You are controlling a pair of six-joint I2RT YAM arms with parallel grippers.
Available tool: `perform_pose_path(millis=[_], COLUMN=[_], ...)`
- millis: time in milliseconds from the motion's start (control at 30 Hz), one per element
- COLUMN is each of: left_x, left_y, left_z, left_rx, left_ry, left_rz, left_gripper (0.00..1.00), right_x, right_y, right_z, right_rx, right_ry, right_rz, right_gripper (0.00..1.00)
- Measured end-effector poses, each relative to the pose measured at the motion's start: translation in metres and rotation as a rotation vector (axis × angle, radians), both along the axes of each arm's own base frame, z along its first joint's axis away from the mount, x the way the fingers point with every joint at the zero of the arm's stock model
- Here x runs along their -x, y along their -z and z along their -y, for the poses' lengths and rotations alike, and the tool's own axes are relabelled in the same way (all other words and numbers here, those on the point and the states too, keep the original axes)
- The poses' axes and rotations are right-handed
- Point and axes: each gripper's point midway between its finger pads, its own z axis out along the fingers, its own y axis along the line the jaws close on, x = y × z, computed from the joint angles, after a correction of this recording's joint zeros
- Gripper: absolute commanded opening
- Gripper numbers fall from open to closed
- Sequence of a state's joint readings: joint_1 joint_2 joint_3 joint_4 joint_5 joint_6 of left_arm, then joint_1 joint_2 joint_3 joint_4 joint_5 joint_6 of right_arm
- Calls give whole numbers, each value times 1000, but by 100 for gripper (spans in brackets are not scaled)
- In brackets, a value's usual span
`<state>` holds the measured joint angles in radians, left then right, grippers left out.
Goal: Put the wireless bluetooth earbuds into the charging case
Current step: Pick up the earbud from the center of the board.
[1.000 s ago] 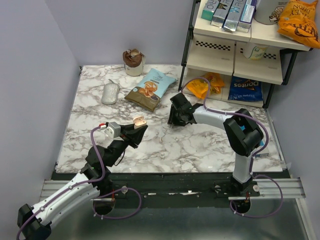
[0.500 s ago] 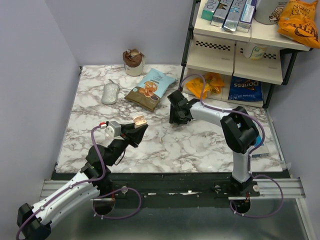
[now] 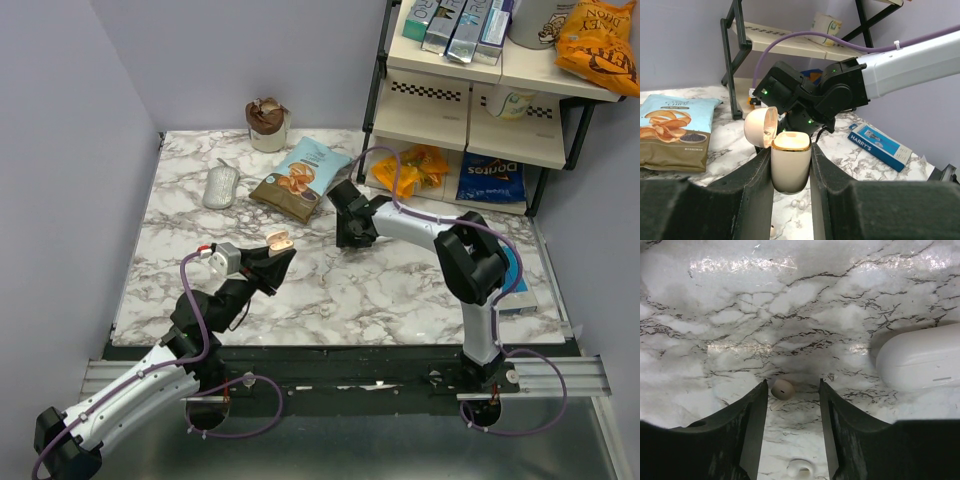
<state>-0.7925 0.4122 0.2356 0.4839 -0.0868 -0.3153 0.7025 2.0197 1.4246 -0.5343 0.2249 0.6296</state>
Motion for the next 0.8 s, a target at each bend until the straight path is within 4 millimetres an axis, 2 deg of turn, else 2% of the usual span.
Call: perform_pose_path(millis=[100,300,567,800], left_x=[0,1,4,4], left_y=[-1,-2,-6,-6], left_z=[0,-1,-3,-2], left_rx=[2,7,22,20], left_ry=[0,2,4,5], left_rz=[1,4,13,10], left_gripper=[0,0,0,0], right_x=[1,2,5,14], right_y=[0,1,1,0], right_z=[0,-1,-2,-15], right_rx=[-1,-14,18,69], right_ry=[19,60,20,-135], right_rz=[-8,-21,-12,20], right_gripper=[48,33,17,15])
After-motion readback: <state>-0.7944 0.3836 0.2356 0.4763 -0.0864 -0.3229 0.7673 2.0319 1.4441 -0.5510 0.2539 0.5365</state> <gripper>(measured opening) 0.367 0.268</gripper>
